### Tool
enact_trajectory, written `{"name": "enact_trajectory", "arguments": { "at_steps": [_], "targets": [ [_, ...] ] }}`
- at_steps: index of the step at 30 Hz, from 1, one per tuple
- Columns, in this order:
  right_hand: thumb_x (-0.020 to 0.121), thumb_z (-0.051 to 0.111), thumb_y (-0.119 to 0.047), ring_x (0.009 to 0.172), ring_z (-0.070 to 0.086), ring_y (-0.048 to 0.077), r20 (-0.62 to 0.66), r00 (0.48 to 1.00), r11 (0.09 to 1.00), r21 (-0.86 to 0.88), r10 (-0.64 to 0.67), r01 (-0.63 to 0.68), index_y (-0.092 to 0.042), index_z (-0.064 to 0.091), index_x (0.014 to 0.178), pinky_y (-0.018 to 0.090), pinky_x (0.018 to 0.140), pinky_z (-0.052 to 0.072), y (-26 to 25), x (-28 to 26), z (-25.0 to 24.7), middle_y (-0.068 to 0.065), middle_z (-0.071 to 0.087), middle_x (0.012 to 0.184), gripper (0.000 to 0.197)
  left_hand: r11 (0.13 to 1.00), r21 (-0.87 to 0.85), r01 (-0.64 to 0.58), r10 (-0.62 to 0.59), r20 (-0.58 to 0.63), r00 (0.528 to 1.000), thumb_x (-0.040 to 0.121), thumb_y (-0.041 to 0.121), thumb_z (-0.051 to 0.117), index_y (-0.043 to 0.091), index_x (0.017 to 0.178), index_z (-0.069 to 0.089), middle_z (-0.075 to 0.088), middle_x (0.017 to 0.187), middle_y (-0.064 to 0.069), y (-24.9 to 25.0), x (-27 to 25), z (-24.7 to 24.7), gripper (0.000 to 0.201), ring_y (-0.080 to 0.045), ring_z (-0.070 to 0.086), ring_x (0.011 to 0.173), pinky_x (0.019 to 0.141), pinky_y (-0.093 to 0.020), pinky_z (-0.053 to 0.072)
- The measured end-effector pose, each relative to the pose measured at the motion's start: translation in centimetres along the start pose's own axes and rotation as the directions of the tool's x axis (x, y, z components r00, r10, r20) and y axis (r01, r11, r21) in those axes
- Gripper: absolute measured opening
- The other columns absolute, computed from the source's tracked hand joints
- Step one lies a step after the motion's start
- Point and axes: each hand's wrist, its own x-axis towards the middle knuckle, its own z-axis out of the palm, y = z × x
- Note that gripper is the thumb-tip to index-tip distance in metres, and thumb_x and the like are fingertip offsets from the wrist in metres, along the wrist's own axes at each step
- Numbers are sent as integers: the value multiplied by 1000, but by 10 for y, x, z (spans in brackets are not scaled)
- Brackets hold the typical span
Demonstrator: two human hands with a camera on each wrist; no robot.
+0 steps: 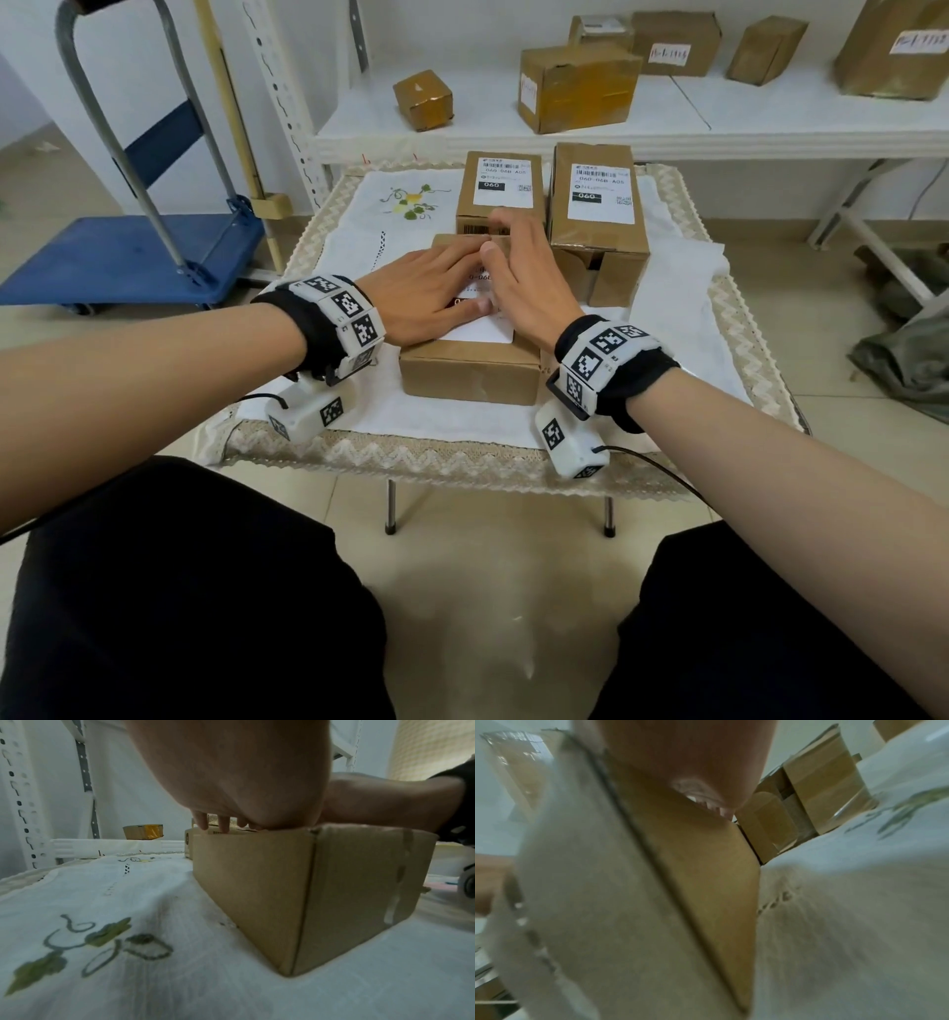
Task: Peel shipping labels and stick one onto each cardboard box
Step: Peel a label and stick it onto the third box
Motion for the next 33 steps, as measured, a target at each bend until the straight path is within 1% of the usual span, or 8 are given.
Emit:
{"name": "enact_trajectory", "arguments": {
  "at_steps": [5, 10, 12, 14, 16, 20, 24, 33],
  "targets": [
    [103, 38, -27, 134, 40, 18, 31, 999, 999, 25, 35, -36, -11, 40, 141, 29, 111, 32, -1, -1, -4, 9, 40, 146, 42, 999, -27, 20, -20, 10, 1000, 99, 61, 23, 19, 154, 15, 14, 162, 1, 0, -5, -2, 70, -20, 30, 142, 114, -43, 31],
    [104, 37, -28, 125, 45, 14, -9, 993, 987, 111, 121, -119, -12, 44, 136, 24, 104, 34, -2, 3, -15, 7, 44, 139, 37, 987, -14, 162, -162, 14, 987, 98, 61, 18, 19, 154, 19, 15, 163, -1, 10, 9, -9, 70, -22, 25, 146, 116, -45, 27],
    [104, 36, -27, 121, 47, 13, -29, 991, 981, 149, 132, -127, -12, 45, 134, 25, 103, 36, -2, 4, -17, 8, 46, 136, 34, 976, 18, 215, -215, 17, 976, 99, 58, 23, 16, 150, 28, 27, 158, -3, 20, 19, -12, 66, -24, 35, 140, 110, -44, 34],
    [104, 37, -27, 119, 48, 14, -39, 990, 979, 158, 133, -125, -12, 46, 132, 30, 104, 38, -2, 4, -18, 7, 47, 133, 33, 958, 64, 278, -279, 6, 960, 99, 56, 27, 14, 138, 40, 43, 143, -6, 28, 30, -13, 59, -26, 47, 126, 96, -40, 39],
    [104, 37, -27, 118, 48, 14, -43, 989, 977, 167, 142, -133, -12, 46, 132, 32, 105, 39, -2, 5, -18, 8, 48, 133, 33, 941, 114, 319, -317, -29, 948, 99, 54, 31, 11, 132, 44, 47, 138, -7, 35, 37, -13, 56, -27, 50, 121, 88, -38, 40],
    [103, 38, -30, 120, 50, 17, -59, 985, 967, 207, 161, -146, -12, 44, 134, 37, 108, 39, -2, 6, -19, 9, 51, 133, 36, 942, 127, 310, -306, -49, 951, 90, 57, 31, 12, 139, 37, 43, 139, -7, 39, 44, -8, 67, -28, 48, 123, 92, -43, 46],
    [103, 38, -29, 124, 49, 18, -67, 984, 964, 219, 167, -149, -10, 44, 136, 38, 109, 38, -4, 7, -22, 8, 52, 134, 38, 950, 101, 295, -294, -27, 956, 77, 69, 13, 12, 146, 28, 38, 142, -9, 44, 47, -5, 90, -32, 49, 120, 94, -49, 46],
    [103, 38, -26, 126, 47, 18, -84, 982, 960, 242, 167, -142, -6, 42, 139, 34, 110, 36, -6, 7, -26, 9, 50, 137, 41, 959, 65, 275, -273, -36, 961, 78, 66, 8, 17, 147, 29, 38, 145, -4, 51, 44, -4, 87, -27, 49, 125, 95, -45, 42]
  ]
}}
